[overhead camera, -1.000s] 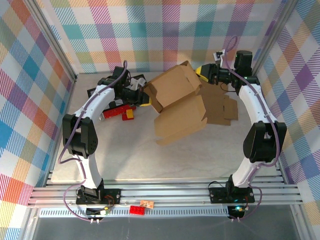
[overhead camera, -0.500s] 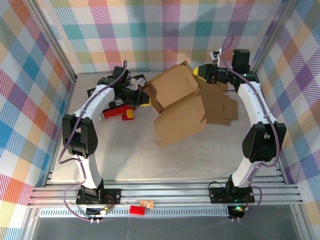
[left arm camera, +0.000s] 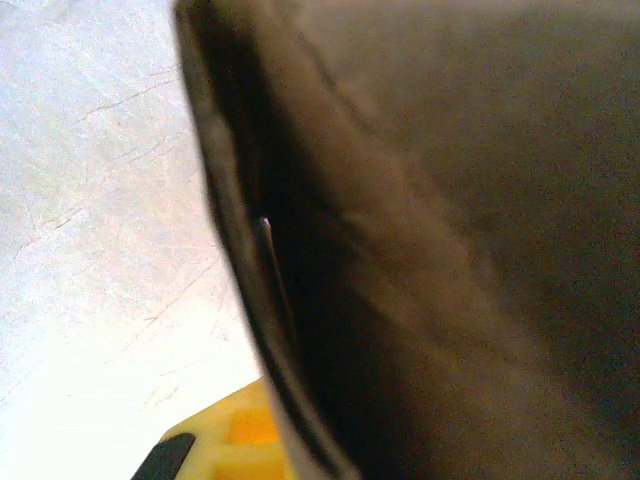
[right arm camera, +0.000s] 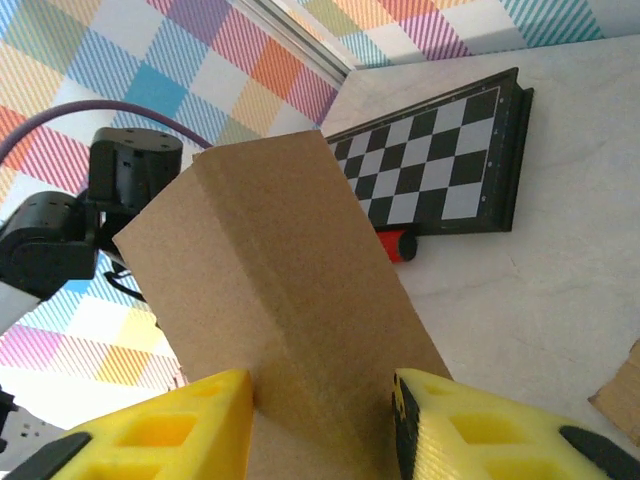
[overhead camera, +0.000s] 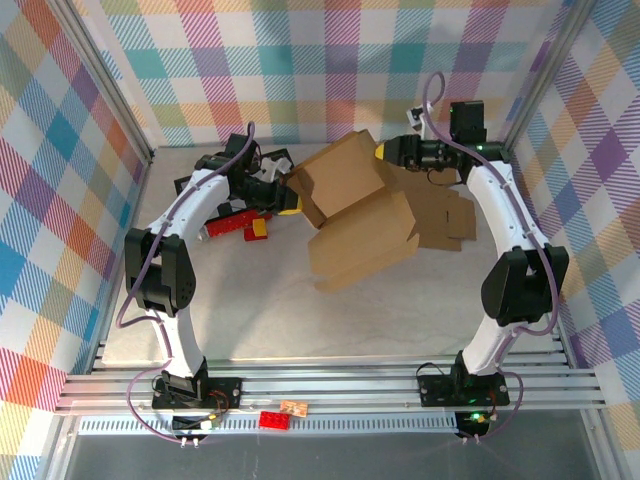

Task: Fold the paper box

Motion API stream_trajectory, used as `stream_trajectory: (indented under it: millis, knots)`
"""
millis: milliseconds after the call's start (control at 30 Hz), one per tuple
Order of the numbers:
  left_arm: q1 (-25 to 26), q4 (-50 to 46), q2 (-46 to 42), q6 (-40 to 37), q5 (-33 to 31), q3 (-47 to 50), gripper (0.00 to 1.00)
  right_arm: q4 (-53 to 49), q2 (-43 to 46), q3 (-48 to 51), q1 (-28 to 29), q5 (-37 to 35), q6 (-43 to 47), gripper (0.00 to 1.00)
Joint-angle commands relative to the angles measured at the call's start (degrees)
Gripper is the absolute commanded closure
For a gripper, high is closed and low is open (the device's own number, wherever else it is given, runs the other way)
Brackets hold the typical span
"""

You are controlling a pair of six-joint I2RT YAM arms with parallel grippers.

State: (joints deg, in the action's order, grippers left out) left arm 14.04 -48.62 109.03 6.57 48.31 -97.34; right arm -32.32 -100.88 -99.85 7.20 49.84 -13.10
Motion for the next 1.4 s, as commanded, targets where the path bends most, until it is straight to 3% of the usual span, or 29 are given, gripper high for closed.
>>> stream_trajectory:
  millis: [0,600,800,1067,1233,1367]
  knots:
    - [-0.6,-1.0,-0.8,-0.9,0.6,-1.7,1.0,-3.7,1.8,-1.5,1.3,-3.7,4.7,0.57]
    - [-0.6,-1.7,-1.7,-1.3,0.1,-1.6,1.0,-8.8,3.2,-2.8,9.9,-31.6,15.8,0.48]
    - [-0.6,-1.8,-1.8,-1.5,0.0,-1.6,1.0,-9.7,2.0,-3.6,12.6,-37.5,18.2,0.44]
    - [-0.5,-1.8,-1.8,-1.4,-0.1,-1.6,1.0,-11.0,-1.6,-7.0,17.9,-54.3,20.8,0.63]
    - [-0.4,-1.8,-1.8,-1.3,-0.2,-1.7,1.0,-10.9,-4.2,-8.3,22.4,-68.9,20.8,0.85]
    - [-0.4,-1.9,-1.8,-1.4,-0.5,-1.7,1.0,-10.2,-4.9,-8.4,24.0,-76.4,20.3,1.0]
